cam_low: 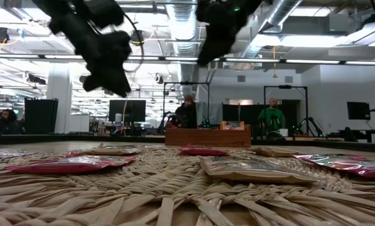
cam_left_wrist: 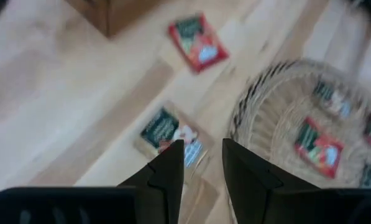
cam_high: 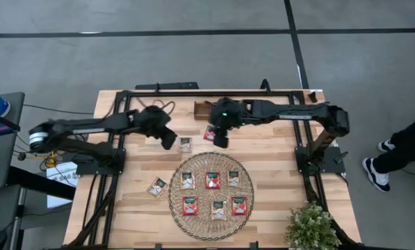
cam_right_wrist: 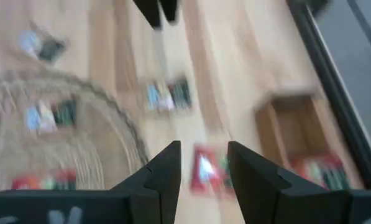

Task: Pick & Place Tea
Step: Put the red tea bag into the middle section of the wooden organizer

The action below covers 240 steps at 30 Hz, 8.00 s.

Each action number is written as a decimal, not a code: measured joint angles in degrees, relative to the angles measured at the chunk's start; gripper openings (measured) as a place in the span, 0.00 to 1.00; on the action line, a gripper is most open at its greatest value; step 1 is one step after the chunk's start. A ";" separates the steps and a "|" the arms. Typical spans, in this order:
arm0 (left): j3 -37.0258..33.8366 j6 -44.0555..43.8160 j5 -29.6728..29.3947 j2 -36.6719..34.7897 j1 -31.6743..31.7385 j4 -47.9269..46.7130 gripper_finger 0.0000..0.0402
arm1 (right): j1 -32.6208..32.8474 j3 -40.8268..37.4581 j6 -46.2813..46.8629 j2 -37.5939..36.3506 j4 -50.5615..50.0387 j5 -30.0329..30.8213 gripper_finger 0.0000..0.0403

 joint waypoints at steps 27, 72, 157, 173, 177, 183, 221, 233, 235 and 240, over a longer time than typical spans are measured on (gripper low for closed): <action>-2.04 3.26 -10.83 -17.65 0.02 -5.32 0.25 | -8.09 6.65 1.57 18.01 -9.11 -5.18 0.49; -2.06 9.66 -10.25 -17.25 -0.11 -2.60 0.25 | -8.99 7.28 9.21 28.27 -6.75 -2.71 0.34; -2.03 10.70 -10.47 -17.25 -0.12 0.85 0.25 | -13.09 2.85 -15.37 18.05 1.81 25.75 0.00; -2.03 10.69 -10.27 -17.25 -0.11 0.85 0.25 | -11.72 2.89 -16.37 23.07 1.60 28.20 0.00; -2.03 10.67 -10.25 -17.23 -0.13 0.85 0.25 | -10.84 2.95 -17.76 23.50 1.79 30.10 0.00; -2.03 10.67 -10.25 -17.23 -0.11 0.85 0.25 | -10.56 3.00 -17.49 23.50 2.21 30.06 0.01; -2.03 11.64 -9.84 -17.23 -0.11 0.70 0.25 | -0.43 21.87 3.43 9.72 -47.29 18.96 0.35; -2.03 11.93 -7.43 -17.23 -0.13 -1.48 0.25 | 12.75 2.20 15.80 -6.87 -41.04 10.81 0.34; -2.03 11.65 -7.43 -17.23 -0.11 -1.48 0.25 | 15.49 -0.64 17.40 -8.42 -37.95 8.94 0.34; -2.03 9.09 -6.52 -17.23 -0.11 -1.51 0.25 | 22.00 -5.70 21.56 -10.47 -30.89 5.00 0.34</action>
